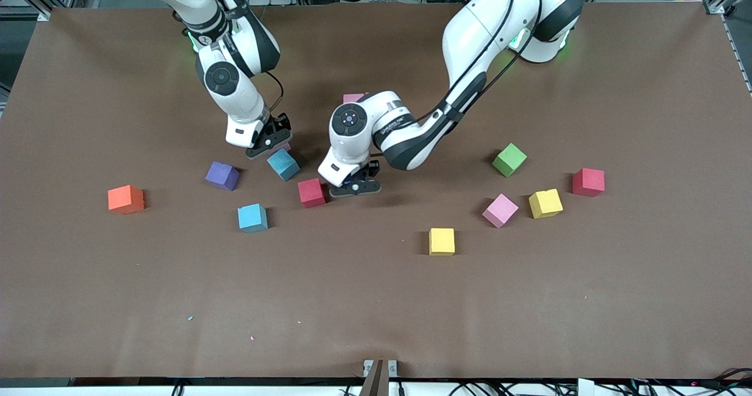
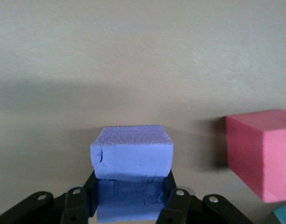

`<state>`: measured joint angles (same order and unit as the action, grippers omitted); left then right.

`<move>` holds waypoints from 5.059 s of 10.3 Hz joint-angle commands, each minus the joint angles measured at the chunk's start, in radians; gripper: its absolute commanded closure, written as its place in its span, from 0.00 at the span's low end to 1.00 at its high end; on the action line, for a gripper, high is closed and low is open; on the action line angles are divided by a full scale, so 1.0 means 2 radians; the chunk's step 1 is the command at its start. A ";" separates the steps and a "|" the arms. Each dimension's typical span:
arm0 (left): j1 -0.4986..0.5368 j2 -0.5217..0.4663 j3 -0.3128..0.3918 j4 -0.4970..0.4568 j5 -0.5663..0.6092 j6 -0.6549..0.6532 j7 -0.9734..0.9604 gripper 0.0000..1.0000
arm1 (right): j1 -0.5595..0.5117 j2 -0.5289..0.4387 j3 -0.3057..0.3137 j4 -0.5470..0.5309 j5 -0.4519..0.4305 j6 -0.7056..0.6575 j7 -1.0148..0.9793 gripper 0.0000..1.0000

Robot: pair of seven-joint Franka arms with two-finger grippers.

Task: Arrange 11 blocks into digit 3
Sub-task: 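Carry blue with the left gripper while the right gripper carries pink, then lower blue beside orange with the left gripper while the right gripper lowers pink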

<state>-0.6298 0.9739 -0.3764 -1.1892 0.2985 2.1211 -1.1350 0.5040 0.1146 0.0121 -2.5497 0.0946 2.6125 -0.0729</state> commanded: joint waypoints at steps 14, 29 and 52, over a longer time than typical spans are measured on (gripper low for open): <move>0.117 -0.372 -0.009 -0.497 -0.145 0.171 -0.550 1.00 | 0.121 0.095 0.006 0.200 0.072 -0.109 0.331 0.84; 0.064 -0.368 -0.029 -0.571 -0.139 0.234 -0.733 1.00 | 0.192 0.158 0.002 0.220 0.044 -0.072 0.349 0.84; 0.015 -0.326 -0.027 -0.571 -0.123 0.285 -0.759 1.00 | 0.193 0.146 0.005 0.208 0.043 -0.082 0.365 0.82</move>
<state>-0.5867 0.3173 -0.4353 -2.3379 0.0340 2.6796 -2.6258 0.8789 0.4335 0.0264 -2.1060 0.1942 2.4427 0.6258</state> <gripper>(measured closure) 0.476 0.405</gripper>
